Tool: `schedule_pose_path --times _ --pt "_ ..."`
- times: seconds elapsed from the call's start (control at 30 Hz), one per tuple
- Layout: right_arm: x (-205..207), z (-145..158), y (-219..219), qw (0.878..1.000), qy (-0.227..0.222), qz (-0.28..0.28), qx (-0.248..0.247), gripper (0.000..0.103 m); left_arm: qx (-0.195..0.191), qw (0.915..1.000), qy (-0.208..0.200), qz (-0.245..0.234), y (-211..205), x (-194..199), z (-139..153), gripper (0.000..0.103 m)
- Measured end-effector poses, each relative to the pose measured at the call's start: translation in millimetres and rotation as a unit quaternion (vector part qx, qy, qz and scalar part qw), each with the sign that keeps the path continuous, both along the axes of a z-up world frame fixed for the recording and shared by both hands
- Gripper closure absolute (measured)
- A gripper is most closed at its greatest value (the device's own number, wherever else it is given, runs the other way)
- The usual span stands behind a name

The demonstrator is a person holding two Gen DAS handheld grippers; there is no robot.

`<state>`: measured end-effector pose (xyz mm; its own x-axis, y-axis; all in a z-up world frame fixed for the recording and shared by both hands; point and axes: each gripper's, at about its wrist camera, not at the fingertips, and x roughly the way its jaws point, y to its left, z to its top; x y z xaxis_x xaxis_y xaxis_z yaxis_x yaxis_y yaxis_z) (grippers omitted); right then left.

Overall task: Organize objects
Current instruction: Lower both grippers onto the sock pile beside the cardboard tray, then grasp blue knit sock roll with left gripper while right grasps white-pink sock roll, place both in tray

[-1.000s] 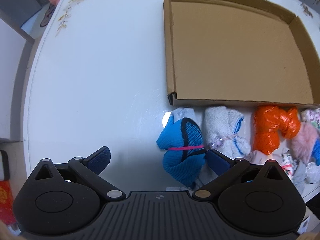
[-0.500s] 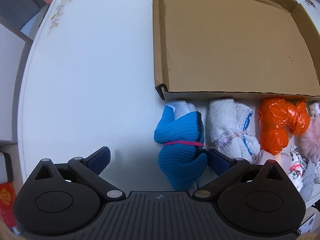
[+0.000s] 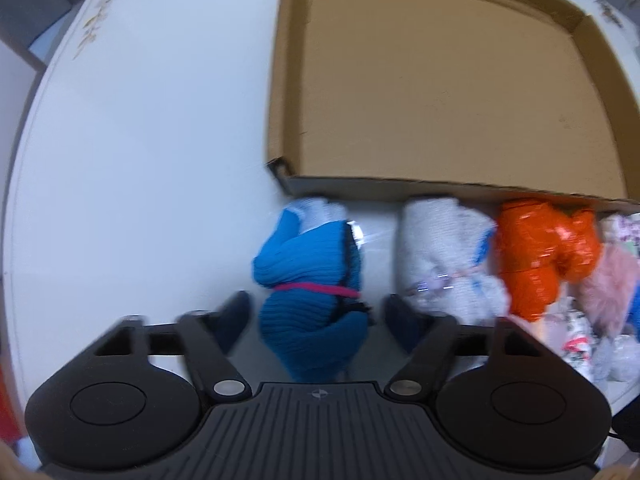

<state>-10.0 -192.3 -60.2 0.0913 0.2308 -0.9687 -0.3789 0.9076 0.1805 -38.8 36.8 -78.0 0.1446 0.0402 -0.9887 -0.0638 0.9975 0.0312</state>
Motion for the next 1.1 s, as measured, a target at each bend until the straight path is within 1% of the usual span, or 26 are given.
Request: schedule_pose_path --times 0.03,0.23,0.33,0.4,0.43,0.47,0.53,0.57,0.6,0.63,0.67,0.7,0.77,0.8,0.87,0.93,1.0,1.1 --pt "-0.5 1.1 -0.1 1.0 -0.001 0.0 0.002 0.078 0.0 1.0 -0.003 0.0 -2.3 -1.1 3.0 0.05" --pt "-5.9 12.1 -8.0 1.0 -0.008 -0.004 0.022 0.078 -0.004 0.9997 -0.012 -0.019 -15.9 -11.6 17.6 0.051" --pt "-9.7 16.2 -15.0 0.999 -0.01 -0.008 0.029 0.078 -0.008 0.9997 -0.013 -0.016 -13.5 -14.7 24.5 0.051" --pt "-11.6 16.5 -19.0 0.999 -0.011 -0.011 0.028 0.078 -0.007 0.9997 -0.018 -0.016 -5.8 -19.7 21.4 0.05" --pt "-12.5 16.7 -20.6 0.999 -0.012 -0.012 0.029 0.078 -0.007 0.9997 -0.016 -0.014 -0.8 -8.7 29.0 0.05" --pt "-13.6 17.5 -22.4 0.999 -0.012 -0.013 0.031 0.078 -0.005 0.9998 -0.016 -0.013 -0.7 -10.7 32.0 0.05" --pt "-15.8 20.7 -26.8 0.999 -0.015 -0.017 0.036 0.078 0.006 0.9998 -0.012 -0.016 0.9 -6.9 31.0 0.05" --pt "-16.9 23.4 -29.6 0.999 -0.017 -0.018 0.038 0.078 0.009 0.9997 -0.015 -0.019 9.4 -5.3 30.9 0.05" --pt "-18.2 27.8 -33.5 0.999 -0.022 -0.02 0.04 0.078 0.007 0.9995 -0.02 -0.022 1.7 7.4 33.3 0.05" --pt "-18.3 33.1 -39.1 0.998 -0.028 -0.024 0.046 0.078 0.006 0.9993 -0.028 -0.025 2.0 5.4 41.4 0.05" --pt "-13.4 46.5 -33.3 0.998 -0.033 -0.031 0.052 0.078 0.009 0.9988 -0.038 -0.03 1.5 4.1 49.5 0.05" --pt "-1.0 36.1 -38.8 0.997 -0.04 -0.038 0.06 0.078 0.01 0.9979 -0.053 -0.035 0.5 3.6 58.1 0.05" --pt "0.9 41.6 -51.7 0.995 -0.057 -0.055 0.067 0.078 -0.006 0.9951 -0.088 -0.044 -3.1 8.7 73.7 0.05" --pt "6.4 47.4 -52.6 0.993 -0.067 -0.064 0.071 0.078 -0.007 0.9933 -0.106 -0.045 -12.1 22.1 75.6 0.05" --pt "17.4 56.1 -43.7 0.99 -0.088 -0.07 0.08 0.078 0.008 0.9874 -0.145 -0.062 -23.3 40.9 87.5 0.05" --pt "25.8 51.5 -30.2 0.987 -0.109 -0.066 0.093 0.078 0.025 0.9809 -0.177 -0.077 -27.9 56.8 100.2 0.05" --pt "38.6 86.4 -41.9 0.985 -0.119 -0.062 0.109 0.078 0.03 0.9759 -0.198 -0.087 -33.4 78.5 101.6 0.05" --pt "58.2 95.1 -22.5 0.982 -0.136 -0.05 0.125 0.078 0.019 0.9711 -0.219 -0.093 -40.5 116.6 88.0 0.051"
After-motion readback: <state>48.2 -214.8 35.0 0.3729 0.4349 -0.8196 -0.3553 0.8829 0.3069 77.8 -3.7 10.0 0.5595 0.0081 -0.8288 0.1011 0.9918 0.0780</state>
